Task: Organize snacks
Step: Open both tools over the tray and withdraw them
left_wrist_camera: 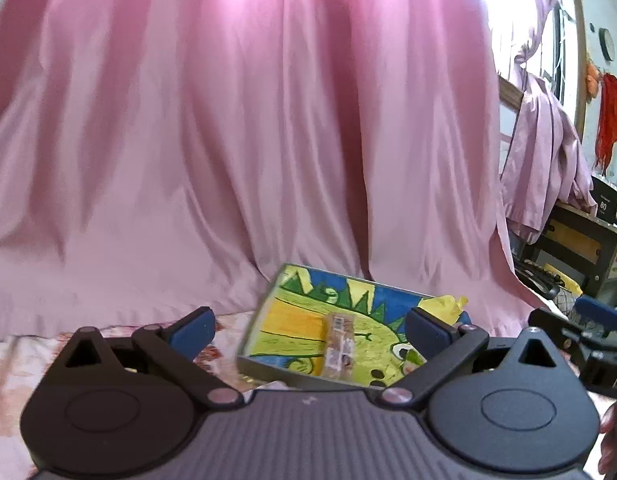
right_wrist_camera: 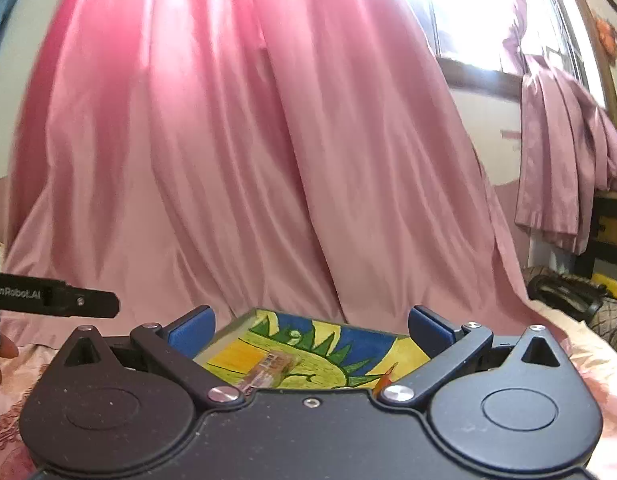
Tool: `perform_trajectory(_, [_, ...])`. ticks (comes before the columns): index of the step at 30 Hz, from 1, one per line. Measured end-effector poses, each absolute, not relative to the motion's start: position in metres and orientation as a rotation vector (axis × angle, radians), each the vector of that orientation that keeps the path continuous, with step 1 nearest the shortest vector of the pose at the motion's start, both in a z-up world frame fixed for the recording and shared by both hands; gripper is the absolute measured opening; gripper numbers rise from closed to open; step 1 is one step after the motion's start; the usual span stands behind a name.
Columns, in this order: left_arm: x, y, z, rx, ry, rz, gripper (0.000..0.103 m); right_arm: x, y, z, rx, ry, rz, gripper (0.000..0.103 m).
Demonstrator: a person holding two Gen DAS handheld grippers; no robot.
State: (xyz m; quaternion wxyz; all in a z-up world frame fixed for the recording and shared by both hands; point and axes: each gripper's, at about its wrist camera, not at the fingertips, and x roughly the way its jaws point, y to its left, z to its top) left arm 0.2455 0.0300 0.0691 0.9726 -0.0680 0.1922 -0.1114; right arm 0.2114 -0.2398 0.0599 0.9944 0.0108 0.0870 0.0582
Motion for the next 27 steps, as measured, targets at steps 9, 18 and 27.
perform_trajectory(9, [0.151,0.045,0.067,-0.112,0.351,-0.189,0.103,0.128,-0.236,0.065,0.014,0.141,0.145,0.102])
perform_trajectory(18, [0.089,0.056,0.051,-0.084,0.392,-0.182,0.103,0.055,-0.229,0.052,0.011,0.17,0.15,0.102])
perform_trajectory(27, [0.057,0.051,0.025,-0.039,0.452,-0.2,0.103,0.018,-0.224,0.03,0.041,0.271,0.14,0.102])
